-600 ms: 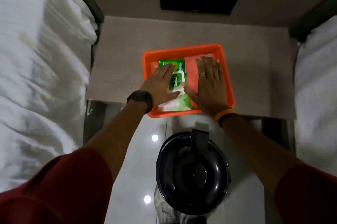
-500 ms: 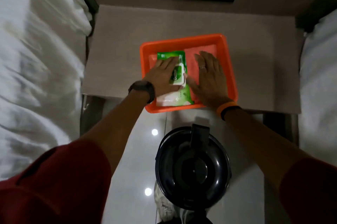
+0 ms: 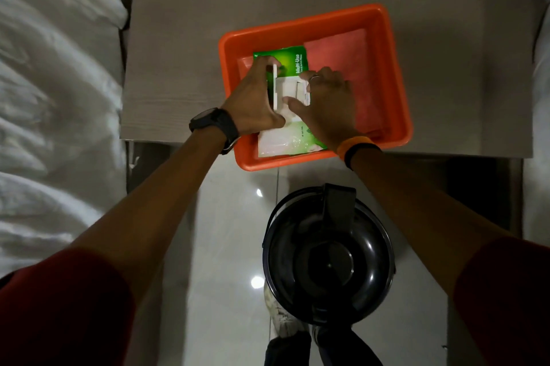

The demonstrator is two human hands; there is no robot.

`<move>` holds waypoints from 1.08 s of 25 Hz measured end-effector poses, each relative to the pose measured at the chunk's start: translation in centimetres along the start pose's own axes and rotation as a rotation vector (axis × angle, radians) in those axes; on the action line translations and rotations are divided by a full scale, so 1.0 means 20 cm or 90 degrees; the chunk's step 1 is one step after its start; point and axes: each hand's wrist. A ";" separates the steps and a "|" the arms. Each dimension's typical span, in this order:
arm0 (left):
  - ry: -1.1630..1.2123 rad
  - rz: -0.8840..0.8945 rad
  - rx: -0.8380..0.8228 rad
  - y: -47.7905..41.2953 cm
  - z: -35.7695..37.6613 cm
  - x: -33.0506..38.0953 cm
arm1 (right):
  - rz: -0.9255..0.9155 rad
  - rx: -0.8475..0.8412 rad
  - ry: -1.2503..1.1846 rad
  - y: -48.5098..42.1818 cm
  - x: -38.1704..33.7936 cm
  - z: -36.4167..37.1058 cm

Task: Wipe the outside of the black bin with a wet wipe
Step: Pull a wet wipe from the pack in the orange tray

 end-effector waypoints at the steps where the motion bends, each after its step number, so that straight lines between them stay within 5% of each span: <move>1: 0.010 -0.003 0.006 0.01 0.00 0.00 | 0.010 0.008 0.013 0.00 -0.01 0.01; 9: 0.065 -0.030 0.037 0.02 0.06 0.01 | 0.044 -0.003 -0.053 -0.05 -0.05 -0.01; 17: -0.456 -0.027 -0.060 0.09 0.26 0.08 | 0.148 0.189 -0.865 0.18 0.18 -0.19; 24: -0.470 -0.118 -0.052 0.08 0.30 0.20 | 0.065 0.090 -1.186 0.70 0.26 -0.17; 27: -0.416 -0.050 0.000 0.18 0.40 0.27 | 0.086 0.081 -1.253 1.00 0.34 -0.10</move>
Point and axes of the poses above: each hand's wrist, its own y-axis away from the middle knuckle, its own z-axis out of the palm, x = y × z, and after that the axes turned 12 degrees about -x, right-handed
